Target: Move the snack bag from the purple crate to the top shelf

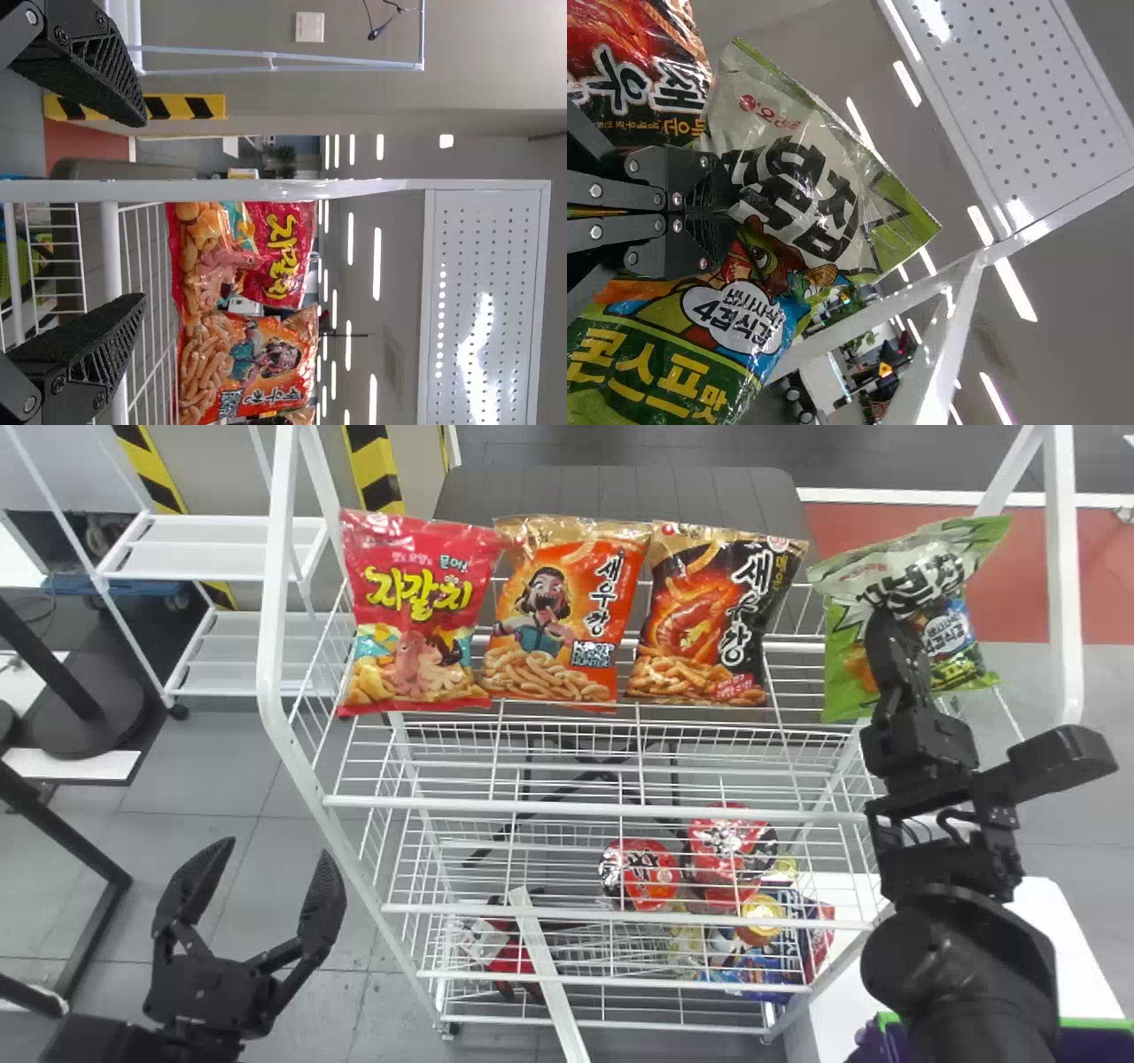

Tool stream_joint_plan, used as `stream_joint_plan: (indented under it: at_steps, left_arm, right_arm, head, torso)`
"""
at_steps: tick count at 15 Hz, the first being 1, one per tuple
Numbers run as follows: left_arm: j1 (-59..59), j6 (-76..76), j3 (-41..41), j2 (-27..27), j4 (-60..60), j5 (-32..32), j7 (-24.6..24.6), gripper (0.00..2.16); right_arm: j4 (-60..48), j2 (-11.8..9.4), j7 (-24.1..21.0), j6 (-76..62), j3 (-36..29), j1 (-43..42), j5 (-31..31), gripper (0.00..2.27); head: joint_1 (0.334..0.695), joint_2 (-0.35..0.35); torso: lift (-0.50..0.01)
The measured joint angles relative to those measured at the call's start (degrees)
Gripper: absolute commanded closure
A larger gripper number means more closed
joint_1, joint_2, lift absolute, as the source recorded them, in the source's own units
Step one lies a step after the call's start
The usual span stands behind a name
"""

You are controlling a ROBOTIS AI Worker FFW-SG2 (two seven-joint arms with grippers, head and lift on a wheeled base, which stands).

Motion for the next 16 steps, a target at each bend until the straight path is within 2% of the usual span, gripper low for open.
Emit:
stream_joint_plan:
  at_steps: [3, 4, 6, 7, 8, 16]
  left_arm:
    - [0.0, -0.2, 0.0, 0.3, 0.0, 0.0, 0.0, 0.13]
    - [0.0, -0.2, 0.0, 0.4, -0.1, 0.0, 0.0, 0.13]
    - [0.1, -0.2, -0.1, 0.5, -0.3, 0.0, 0.0, 0.13]
    - [0.1, -0.2, -0.2, 0.6, -0.3, 0.0, 0.0, 0.13]
    - [0.1, -0.2, -0.2, 0.6, -0.3, 0.0, 0.0, 0.13]
    - [0.1, -0.2, -0.1, 0.7, -0.1, 0.3, 0.0, 0.13]
  right_arm:
    - [3.4, 0.0, 0.3, 0.9, 0.2, -2.1, -0.9, 1.44]
    - [4.4, 0.0, 0.5, 1.4, 0.2, -2.7, -1.0, 1.27]
    - [5.2, 0.0, 0.6, 1.8, 0.3, -3.2, -1.1, 0.43]
    - [5.3, 0.0, 0.6, 2.1, 0.3, -3.2, -1.1, 0.13]
    - [5.3, 0.0, 0.6, 2.5, 0.5, -3.2, -1.1, 0.05]
    - [3.4, 0.0, -0.1, 4.2, 0.9, -2.0, -1.3, 0.07]
  head:
    - [0.695, 0.017]
    - [0.695, 0.021]
    - [0.695, 0.022]
    - [0.695, 0.023]
    - [0.695, 0.025]
    - [0.695, 0.035]
  torso:
    - [0.0]
    - [0.0]
    - [0.0]
    - [0.0]
    - [0.0]
    - [0.0]
